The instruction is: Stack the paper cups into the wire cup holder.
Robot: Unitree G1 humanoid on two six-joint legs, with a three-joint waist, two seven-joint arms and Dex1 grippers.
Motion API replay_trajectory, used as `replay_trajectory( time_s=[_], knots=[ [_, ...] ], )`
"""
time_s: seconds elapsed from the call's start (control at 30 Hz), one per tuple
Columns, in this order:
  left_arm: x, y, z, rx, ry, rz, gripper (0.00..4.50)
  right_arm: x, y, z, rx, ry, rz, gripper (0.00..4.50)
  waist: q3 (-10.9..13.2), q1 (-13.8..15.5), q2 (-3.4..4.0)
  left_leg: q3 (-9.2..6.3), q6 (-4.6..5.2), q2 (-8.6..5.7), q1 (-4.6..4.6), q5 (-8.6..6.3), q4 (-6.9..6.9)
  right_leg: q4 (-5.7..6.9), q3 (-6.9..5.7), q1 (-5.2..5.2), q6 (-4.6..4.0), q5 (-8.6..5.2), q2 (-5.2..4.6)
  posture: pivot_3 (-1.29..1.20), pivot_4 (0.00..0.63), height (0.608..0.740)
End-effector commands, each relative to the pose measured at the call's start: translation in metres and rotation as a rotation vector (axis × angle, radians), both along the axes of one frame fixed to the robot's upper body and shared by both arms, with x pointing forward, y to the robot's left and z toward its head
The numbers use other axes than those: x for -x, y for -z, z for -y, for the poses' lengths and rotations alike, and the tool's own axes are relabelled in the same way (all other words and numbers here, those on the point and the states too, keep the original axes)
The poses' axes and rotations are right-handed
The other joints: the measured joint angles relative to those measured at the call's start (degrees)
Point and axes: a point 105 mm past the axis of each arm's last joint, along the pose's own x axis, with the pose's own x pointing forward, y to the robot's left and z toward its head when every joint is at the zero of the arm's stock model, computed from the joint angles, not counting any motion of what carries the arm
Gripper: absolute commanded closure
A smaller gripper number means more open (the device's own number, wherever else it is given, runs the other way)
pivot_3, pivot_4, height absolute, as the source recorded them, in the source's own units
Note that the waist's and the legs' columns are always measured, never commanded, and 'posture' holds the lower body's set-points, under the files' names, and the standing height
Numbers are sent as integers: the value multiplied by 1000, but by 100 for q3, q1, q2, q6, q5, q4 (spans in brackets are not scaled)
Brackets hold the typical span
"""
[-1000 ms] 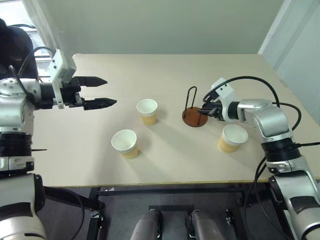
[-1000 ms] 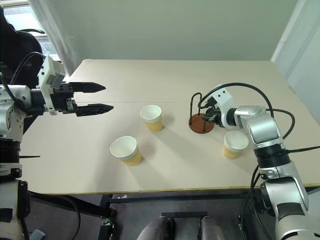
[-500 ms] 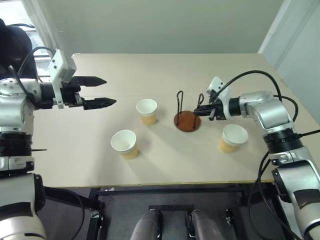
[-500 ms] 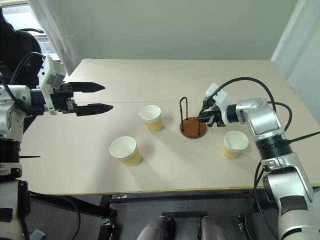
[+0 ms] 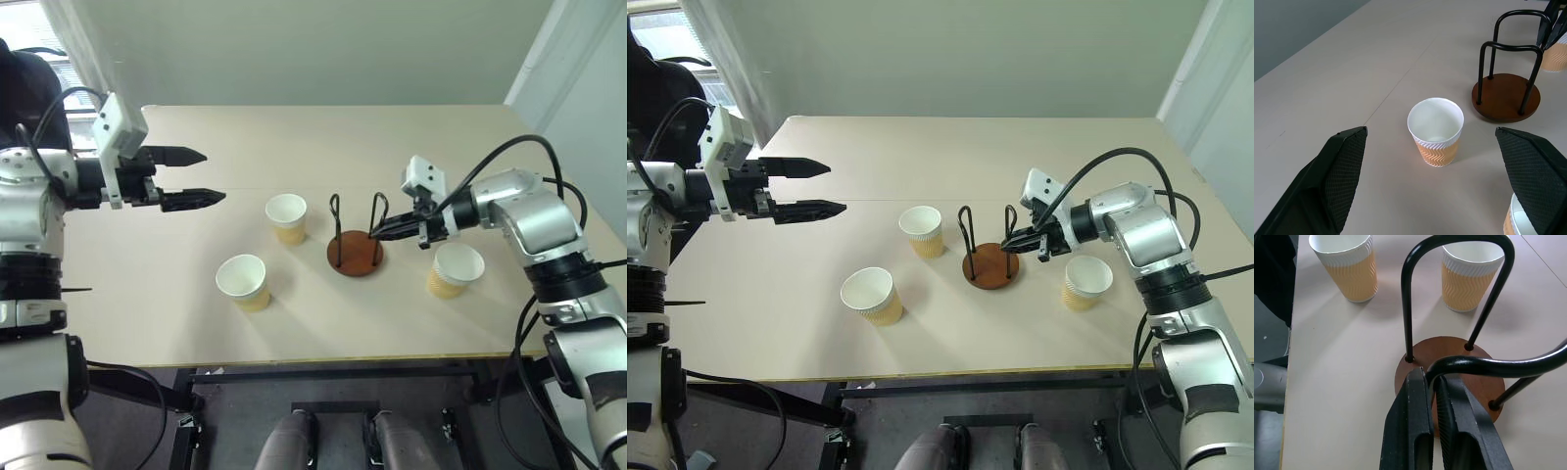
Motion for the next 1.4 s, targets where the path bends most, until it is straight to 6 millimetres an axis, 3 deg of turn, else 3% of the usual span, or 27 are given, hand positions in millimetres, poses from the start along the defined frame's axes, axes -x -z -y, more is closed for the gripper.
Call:
replay_trajectory(
  time_s=[0.03,0.37,0.4,0.47,0.77,1.03,1.2,1.4],
  knots=[
    [5,-15,-2,-8,0,49,0,0,-10,-5,9,-34,53,4469,0,1,0,0,0,0,0,0,0,0,0,0,0,0,0,0,150,740],
    [6,-15,-4,-2,-14,52,0,-13,14,6,134,-42,91,4469,-1,0,-1,-1,0,0,1,-1,0,1,-1,0,-1,1,0,0,150,740],
    [6,-16,-4,-1,-13,53,0,-14,16,8,147,-41,91,3975,-1,0,-2,0,0,0,2,-1,0,2,-1,0,-2,1,0,0,150,740],
    [5,-16,-4,0,-13,54,0,-15,18,10,158,-38,91,3535,-1,0,-2,0,0,1,2,0,0,3,-2,0,-4,2,0,0,150,740],
    [7,-11,7,1,49,32,0,-17,17,23,166,2,91,372,-1,2,-2,-1,-2,1,2,0,0,3,-2,0,-5,3,0,0,150,740],
    [18,0,20,-80,200,-36,0,-13,-22,45,116,82,122,372,-1,7,-3,0,-4,0,0,-1,0,2,-2,1,-5,3,-1,0,150,740],
    [23,7,23,-159,281,-80,0,6,-56,65,107,96,168,372,-1,7,-2,0,-7,2,1,-2,-3,2,-3,0,-6,2,0,0,150,740],
    [17,6,31,-182,321,-87,0,51,-48,99,284,49,99,372,-5,60,-12,-4,-18,1,-5,-18,-5,-3,-3,7,0,-8,-1,0,150,740]
  ],
)
